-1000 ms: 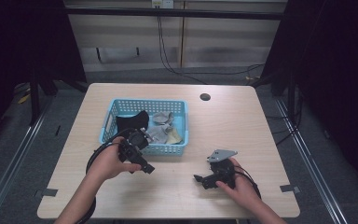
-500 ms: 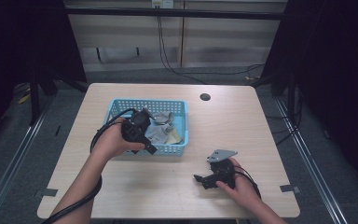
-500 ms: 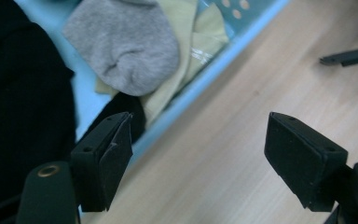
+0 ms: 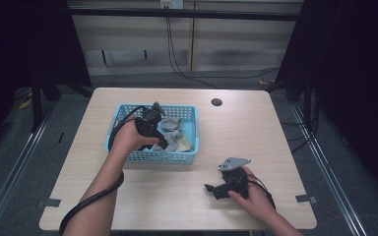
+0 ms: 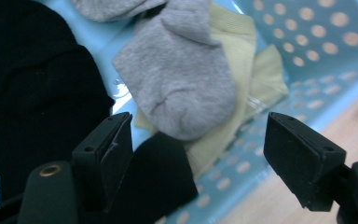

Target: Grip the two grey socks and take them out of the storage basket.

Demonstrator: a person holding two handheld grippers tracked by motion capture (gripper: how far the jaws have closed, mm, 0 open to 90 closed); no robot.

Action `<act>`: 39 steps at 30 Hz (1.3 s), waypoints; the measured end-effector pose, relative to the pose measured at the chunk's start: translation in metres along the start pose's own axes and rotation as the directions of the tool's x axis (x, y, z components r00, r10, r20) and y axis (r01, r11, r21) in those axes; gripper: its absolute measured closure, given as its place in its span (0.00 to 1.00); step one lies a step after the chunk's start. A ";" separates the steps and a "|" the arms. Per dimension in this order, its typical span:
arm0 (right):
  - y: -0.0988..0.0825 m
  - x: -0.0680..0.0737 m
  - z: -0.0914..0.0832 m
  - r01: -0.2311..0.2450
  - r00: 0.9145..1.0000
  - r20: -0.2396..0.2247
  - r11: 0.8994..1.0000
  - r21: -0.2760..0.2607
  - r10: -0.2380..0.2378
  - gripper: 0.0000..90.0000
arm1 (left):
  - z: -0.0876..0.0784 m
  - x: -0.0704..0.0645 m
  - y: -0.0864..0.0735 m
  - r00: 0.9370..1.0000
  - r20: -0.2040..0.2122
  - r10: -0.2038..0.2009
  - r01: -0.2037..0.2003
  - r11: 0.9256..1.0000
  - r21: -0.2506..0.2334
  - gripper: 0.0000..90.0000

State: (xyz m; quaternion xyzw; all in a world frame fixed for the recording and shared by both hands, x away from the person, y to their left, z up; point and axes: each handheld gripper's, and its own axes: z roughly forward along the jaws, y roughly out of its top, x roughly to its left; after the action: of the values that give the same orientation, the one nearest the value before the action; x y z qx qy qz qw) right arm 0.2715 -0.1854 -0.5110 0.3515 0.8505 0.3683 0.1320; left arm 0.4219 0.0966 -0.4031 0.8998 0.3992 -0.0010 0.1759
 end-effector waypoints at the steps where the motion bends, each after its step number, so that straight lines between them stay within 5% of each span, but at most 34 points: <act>1: 0.000 0.000 0.000 0.000 1.000 0.000 1.000 0.000 0.000 0.11 | 0.003 0.002 0.002 1.000 -0.003 -0.009 0.009 1.000 0.001 0.27; 15: 0.000 0.000 0.000 0.003 1.000 0.002 1.000 -0.002 -0.003 0.12 | 0.042 0.011 0.015 0.998 -0.055 -0.039 0.041 0.999 0.023 0.34; 24: 0.000 0.000 0.000 0.002 1.000 0.000 1.000 -0.001 -0.002 0.11 | 0.060 0.009 0.022 0.998 -0.038 -0.043 0.046 0.997 0.062 0.43; 35: 0.000 0.000 0.000 0.001 1.000 0.000 1.000 -0.001 -0.001 0.11 | 0.071 0.006 0.026 0.996 -0.090 0.005 0.008 0.990 0.141 0.73; 39: 0.000 0.000 0.000 0.002 1.000 0.000 1.000 -0.002 -0.002 0.11 | 0.068 0.006 0.027 0.996 -0.086 -0.030 0.042 0.989 0.142 0.86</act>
State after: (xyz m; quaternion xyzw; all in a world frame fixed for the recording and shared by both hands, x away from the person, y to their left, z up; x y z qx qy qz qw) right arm 0.2716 -0.1856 -0.5112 0.3504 0.8506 0.3689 0.1326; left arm 0.4553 0.0629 -0.4589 0.9020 0.4215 0.0050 0.0938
